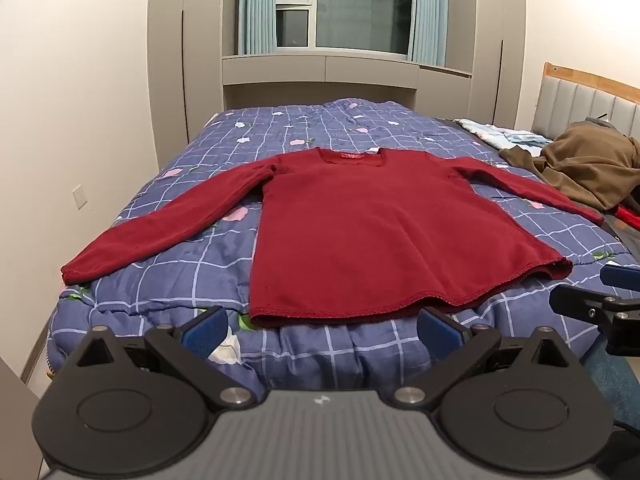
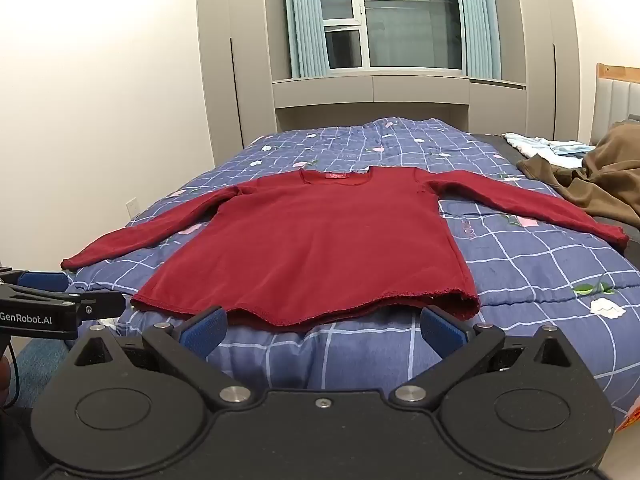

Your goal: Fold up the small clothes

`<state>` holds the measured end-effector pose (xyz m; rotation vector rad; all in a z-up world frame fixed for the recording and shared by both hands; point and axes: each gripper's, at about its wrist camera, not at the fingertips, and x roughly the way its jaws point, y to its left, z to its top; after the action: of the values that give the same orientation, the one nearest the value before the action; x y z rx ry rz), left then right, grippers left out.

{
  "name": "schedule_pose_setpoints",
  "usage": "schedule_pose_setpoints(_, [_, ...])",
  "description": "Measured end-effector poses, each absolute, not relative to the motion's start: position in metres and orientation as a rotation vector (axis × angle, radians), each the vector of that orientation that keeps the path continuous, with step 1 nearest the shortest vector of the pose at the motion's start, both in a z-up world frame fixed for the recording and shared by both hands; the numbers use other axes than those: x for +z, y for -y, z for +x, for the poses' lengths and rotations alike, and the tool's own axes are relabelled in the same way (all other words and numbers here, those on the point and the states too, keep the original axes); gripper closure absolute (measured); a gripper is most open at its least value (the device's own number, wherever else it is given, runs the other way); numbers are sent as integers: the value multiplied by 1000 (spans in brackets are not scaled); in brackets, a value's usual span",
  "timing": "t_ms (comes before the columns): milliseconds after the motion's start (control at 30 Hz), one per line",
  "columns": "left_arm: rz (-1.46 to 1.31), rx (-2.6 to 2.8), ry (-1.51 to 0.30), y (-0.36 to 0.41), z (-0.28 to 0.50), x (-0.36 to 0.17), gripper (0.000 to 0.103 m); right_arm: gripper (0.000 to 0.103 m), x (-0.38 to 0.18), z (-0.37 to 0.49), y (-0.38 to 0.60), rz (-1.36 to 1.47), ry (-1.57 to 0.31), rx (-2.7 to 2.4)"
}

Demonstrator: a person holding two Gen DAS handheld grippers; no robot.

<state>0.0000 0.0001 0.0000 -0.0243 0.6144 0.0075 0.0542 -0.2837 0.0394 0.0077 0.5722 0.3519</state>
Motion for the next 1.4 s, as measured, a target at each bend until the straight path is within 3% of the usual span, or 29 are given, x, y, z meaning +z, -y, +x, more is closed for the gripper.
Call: schedule_pose_setpoints(1400, [-15, 12, -621, 1, 1, 0, 0, 0, 38, 52, 285, 14, -579, 352])
